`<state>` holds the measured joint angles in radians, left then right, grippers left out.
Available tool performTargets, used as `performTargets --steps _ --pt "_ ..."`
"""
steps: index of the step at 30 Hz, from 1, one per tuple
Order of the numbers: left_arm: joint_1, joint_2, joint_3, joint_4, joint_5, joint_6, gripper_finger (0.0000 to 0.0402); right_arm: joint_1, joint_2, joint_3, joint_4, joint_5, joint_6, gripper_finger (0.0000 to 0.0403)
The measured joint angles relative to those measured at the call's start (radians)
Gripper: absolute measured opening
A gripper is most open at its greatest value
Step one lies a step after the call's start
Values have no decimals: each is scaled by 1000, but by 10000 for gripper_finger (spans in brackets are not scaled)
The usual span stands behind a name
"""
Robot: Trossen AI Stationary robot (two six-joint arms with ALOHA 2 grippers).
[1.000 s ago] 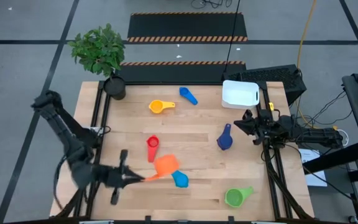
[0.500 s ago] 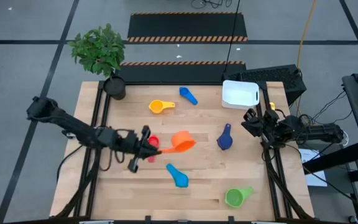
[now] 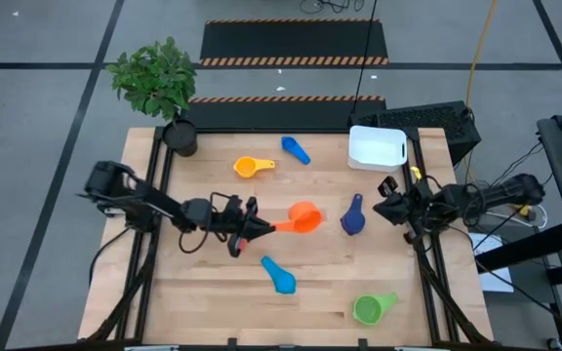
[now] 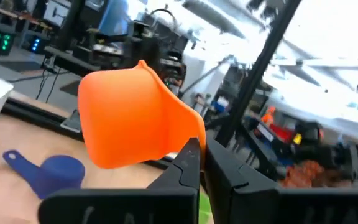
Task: Nest measuring cups in basket
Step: Move the orange measuring cup to the center of the table
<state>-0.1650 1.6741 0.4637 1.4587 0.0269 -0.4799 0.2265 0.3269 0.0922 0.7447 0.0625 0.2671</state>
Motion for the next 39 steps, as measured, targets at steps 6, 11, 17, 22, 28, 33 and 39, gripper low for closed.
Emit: performTargets --steps 6,11,17,22,28,33,39 --pt "14 154 1 108 -58 -120 7 48 108 74 1 22 -52 0" --pt "11 223 2 104 -156 -147 8 85 183 127 0 43 -93 0" --pt "-26 288 57 108 -229 -151 10 106 243 164 -2 75 -122 0" --pt "-57 382 160 108 -239 -170 8 106 256 170 -2 78 -123 0" --pt "-76 437 221 105 -236 -179 15 109 255 171 0 96 -123 0" --pt "-68 448 214 104 -204 -180 7 109 254 171 0 96 -123 0" --pt "-66 447 215 84 -176 -186 18 109 254 172 0 98 -123 0"
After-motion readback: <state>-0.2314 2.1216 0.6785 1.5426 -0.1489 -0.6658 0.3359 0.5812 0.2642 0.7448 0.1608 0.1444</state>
